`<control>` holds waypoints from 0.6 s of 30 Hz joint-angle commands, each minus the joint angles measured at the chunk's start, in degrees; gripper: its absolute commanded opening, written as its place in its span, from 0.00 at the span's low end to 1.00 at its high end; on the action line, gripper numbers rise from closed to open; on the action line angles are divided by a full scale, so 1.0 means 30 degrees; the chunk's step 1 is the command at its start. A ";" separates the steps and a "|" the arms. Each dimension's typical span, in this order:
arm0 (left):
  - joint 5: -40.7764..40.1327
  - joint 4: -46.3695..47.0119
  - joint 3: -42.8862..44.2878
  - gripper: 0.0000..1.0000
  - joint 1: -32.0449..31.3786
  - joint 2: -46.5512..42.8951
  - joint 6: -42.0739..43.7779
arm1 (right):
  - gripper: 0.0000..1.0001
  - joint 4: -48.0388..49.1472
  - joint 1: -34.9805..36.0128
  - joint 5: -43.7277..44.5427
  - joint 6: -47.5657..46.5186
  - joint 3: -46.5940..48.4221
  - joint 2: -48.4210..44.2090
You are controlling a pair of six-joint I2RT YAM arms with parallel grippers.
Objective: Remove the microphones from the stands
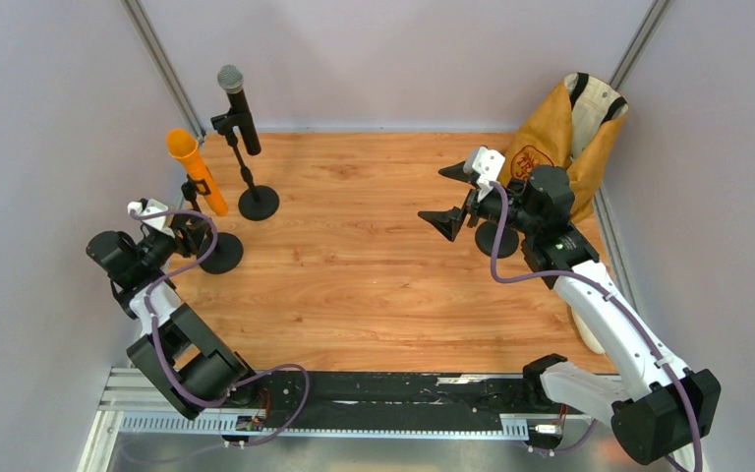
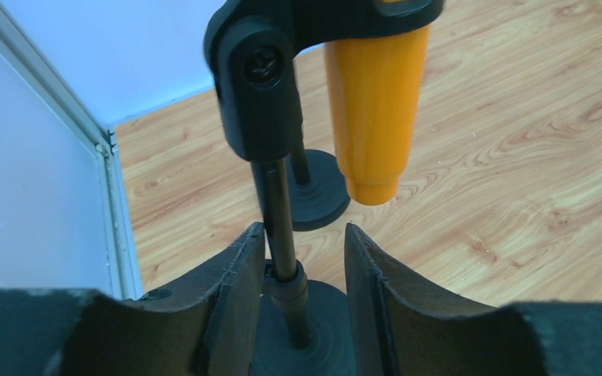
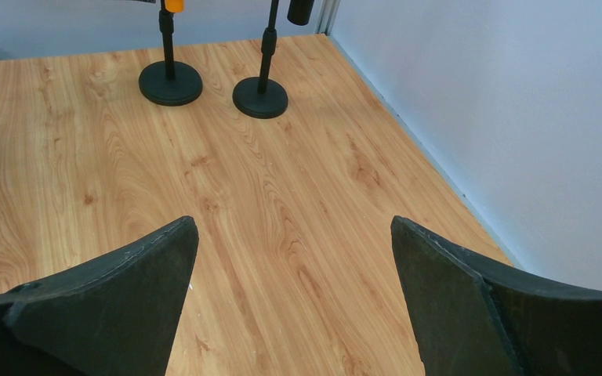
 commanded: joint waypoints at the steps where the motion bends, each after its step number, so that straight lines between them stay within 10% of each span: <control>1: 0.1754 0.1095 0.0697 0.39 -0.0093 0.0983 0.0038 | 1.00 0.0339 0.0096 -0.0310 -0.0018 0.0138 -0.0318; 5: 0.1954 0.1304 0.0685 0.05 -0.0280 0.1562 0.0012 | 1.00 0.0360 0.0112 -0.0310 -0.0010 0.0167 -0.0346; 18: 0.2737 0.2322 0.0564 0.00 -0.0807 0.1712 -0.1310 | 1.00 0.0350 0.0117 -0.0308 0.0033 0.0240 -0.0263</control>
